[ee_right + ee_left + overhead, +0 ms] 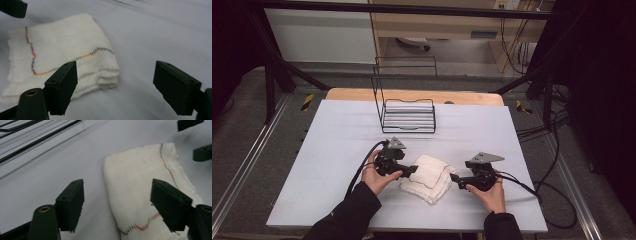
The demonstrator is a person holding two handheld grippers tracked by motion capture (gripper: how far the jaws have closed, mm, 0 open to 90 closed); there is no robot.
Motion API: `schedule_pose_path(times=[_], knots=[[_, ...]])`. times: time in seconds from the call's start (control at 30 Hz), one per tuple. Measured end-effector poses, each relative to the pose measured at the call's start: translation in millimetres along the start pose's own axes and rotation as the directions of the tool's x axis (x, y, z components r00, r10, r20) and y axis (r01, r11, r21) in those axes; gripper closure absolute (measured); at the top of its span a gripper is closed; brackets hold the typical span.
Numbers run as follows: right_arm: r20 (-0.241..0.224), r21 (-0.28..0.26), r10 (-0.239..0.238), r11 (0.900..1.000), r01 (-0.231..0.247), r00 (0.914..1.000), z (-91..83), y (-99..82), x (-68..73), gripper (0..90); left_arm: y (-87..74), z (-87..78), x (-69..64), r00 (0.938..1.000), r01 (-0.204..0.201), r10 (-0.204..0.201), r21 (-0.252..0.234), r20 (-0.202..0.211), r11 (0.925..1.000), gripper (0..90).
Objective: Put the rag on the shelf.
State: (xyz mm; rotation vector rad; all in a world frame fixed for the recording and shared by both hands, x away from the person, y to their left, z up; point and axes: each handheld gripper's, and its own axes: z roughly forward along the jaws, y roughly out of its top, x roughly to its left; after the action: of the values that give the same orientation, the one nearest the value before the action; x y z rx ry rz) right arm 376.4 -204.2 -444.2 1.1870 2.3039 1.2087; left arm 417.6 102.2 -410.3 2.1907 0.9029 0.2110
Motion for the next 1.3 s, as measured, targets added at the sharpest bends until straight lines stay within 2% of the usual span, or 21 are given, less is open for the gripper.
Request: schedule_pose_path(times=[0.07, 0.1, 0.17, 0.27, 0.43, 0.57, 0.67, 0.8, 0.93, 1.07, 1.3], knots=[[-0.002, 0.001, 0.008, 1.0000, -0.008, 1.0000, -3.0, -2.6, -0.8, 14.8, 4.1, 6.8, 1.9, 1.0000, 0.006, -0.006, 0.004, -0.001, 1.0000, 21.9], [-0.005, -0.005, 0.011, 0.9999, -0.011, 0.9999, -4.4, -3.7, -1.6, 13.1, 4.1, 6.8, 1.9, 1.0000, 0.006, -0.006, 0.004, -0.001, 1.0000, 21.1], [-0.014, -0.008, 0.028, 0.9996, -0.028, 0.9995, -7.2, -5.3, -2.5, 10.9, 9.3, 15.4, 2.5, 0.9996, -0.009, 0.009, 0.012, -0.028, 0.9999, 20.4], [-0.013, -0.015, 0.034, 0.9993, -0.035, 0.9993, -10.5, -7.6, -3.7, 8.4, 13.0, 22.3, 4.8, 0.9996, -0.005, 0.006, 0.011, -0.029, 0.9999, 18.2], [-0.001, -0.005, 0.017, 0.9998, -0.017, 0.9999, -11.1, -9.0, -3.2, 4.5, 18.2, 32.4, 11.0, 0.9992, 0.014, -0.014, 0.003, -0.037, 0.9999, 19.0], [0.001, -0.006, 0.026, 0.9997, -0.026, 0.9997, -12.0, -9.3, -2.7, 3.2, 20.5, 37.5, 14.6, 0.9986, 0.016, -0.015, 0.006, -0.051, 0.9999, 21.0], [-0.002, -0.004, 0.039, 0.9992, -0.039, 0.9992, -12.2, -9.6, -1.7, 2.8, 22.0, 41.9, 17.6, 0.9978, 0.030, -0.030, -0.003, -0.059, 0.9996, 26.7], [0.000, -0.003, 0.042, 0.9991, -0.042, 0.9991, -12.2, -9.8, -1.3, 2.5, 22.6, 48.6, 19.1, 0.9976, 0.031, -0.030, 0.013, -0.062, 0.9995, 37.9], [0.002, -0.006, 0.037, 0.9993, -0.037, 0.9993, -12.3, -9.6, -1.9, 2.5, 20.2, 56.5, 20.4, 0.9989, 0.035, -0.034, 0.032, -0.031, 0.9989, 46.9], [0.004, -0.004, 0.039, 0.9992, -0.039, 0.9992, -12.2, -9.3, -2.1, 3.0, 19.8, 59.0, 18.5, 0.9989, 0.047, -0.047, 0.025, 0.002, 0.9986, 55.7], [0.006, -0.011, 0.073, 0.9972, -0.073, 0.9973, -12.2, -7.6, -2.3, 4.2, 18.7, 61.1, 11.6, 0.9991, 0.035, -0.036, 0.034, 0.024, 0.9988, 65.1]])
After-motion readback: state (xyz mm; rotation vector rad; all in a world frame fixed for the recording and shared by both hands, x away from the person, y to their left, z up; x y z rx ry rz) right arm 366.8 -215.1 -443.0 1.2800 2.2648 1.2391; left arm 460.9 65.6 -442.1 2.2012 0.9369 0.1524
